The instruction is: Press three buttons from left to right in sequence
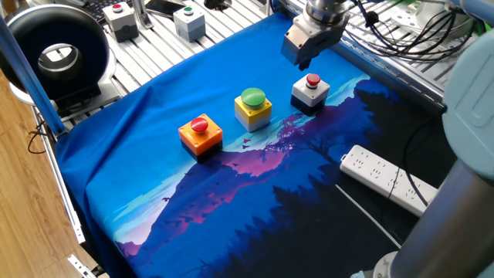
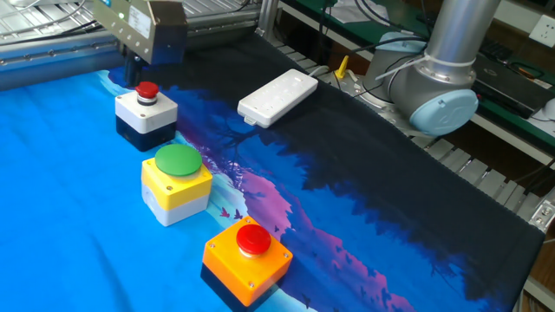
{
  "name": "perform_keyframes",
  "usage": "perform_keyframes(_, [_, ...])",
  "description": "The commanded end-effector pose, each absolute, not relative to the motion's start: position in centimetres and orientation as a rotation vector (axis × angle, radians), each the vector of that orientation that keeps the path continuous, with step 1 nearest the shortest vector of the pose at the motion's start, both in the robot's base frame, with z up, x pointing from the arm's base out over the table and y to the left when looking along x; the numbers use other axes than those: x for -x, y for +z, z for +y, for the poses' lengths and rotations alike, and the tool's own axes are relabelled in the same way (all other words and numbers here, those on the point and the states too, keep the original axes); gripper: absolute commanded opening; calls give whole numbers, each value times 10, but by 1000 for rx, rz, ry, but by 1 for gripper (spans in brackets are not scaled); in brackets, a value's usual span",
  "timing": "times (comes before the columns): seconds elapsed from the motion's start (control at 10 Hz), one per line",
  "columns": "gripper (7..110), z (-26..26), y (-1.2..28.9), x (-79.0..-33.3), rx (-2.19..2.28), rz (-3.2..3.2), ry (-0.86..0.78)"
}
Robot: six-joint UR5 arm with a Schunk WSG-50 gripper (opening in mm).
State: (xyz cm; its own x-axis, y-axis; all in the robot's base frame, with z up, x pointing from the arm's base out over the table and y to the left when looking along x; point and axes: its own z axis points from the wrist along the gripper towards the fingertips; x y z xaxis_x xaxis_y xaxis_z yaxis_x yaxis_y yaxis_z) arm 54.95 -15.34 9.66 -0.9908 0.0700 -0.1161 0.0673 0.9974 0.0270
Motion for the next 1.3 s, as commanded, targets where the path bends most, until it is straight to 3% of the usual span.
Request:
perform_keyframes(0.0, [7,-127,96,-546,-184,3010,73])
perform_keyframes(0.7, [7,-136,97,-538,-273,3016,8])
perform_keyframes(1.1, [7,-149,97,-530,-8,3057,-92])
perform_keyframes(1.2, [7,-140,96,-530,-39,3058,-30])
